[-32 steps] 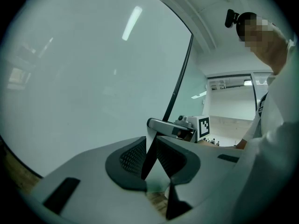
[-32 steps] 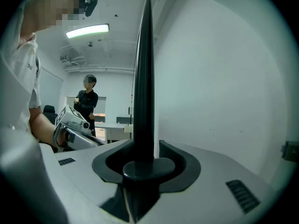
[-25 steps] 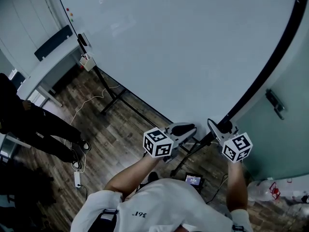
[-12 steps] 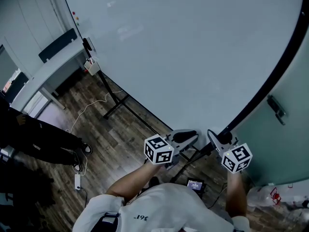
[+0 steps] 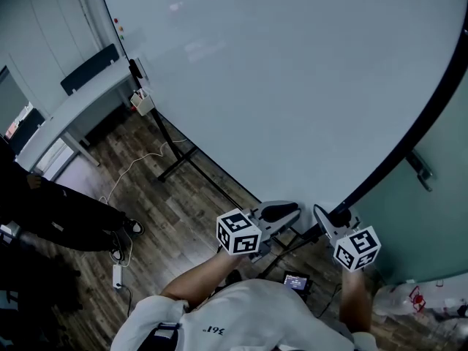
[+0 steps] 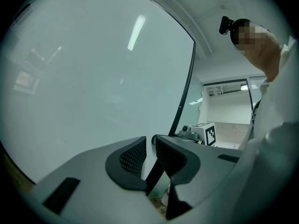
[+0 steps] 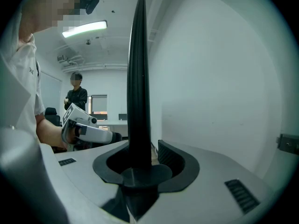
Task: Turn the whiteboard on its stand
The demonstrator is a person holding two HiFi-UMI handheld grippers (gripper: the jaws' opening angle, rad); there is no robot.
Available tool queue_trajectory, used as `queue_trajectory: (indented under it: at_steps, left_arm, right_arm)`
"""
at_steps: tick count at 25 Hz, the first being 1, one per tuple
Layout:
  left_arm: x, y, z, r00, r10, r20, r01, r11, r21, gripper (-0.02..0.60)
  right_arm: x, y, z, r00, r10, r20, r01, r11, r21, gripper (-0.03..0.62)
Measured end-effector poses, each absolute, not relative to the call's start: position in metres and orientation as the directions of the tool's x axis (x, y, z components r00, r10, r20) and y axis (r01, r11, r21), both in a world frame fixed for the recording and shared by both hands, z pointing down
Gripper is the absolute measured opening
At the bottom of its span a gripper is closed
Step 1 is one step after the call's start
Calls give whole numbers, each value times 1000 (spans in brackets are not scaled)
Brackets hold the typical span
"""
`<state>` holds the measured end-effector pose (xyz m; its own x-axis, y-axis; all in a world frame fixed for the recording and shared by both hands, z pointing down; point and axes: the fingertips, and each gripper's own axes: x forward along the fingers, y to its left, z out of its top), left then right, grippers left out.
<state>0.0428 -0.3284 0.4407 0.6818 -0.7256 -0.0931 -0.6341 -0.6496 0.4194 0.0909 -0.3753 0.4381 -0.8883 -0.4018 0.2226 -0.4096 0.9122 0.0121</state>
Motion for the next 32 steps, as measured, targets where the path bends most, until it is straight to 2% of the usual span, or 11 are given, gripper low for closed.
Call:
queue_trajectory:
  at_steps: [19,32]
  left_arm:
    - [37,-324,436,687,-719,-103,-629,-660,411,52]
    - [35,-338,436,679,-727,-100,-639,-653,407,52]
  right_arm:
    - [89,-373,436,-884,-401,240,-396,916,68,155]
    - [87,-383,434,-896,-356,266,-337,934,114,130]
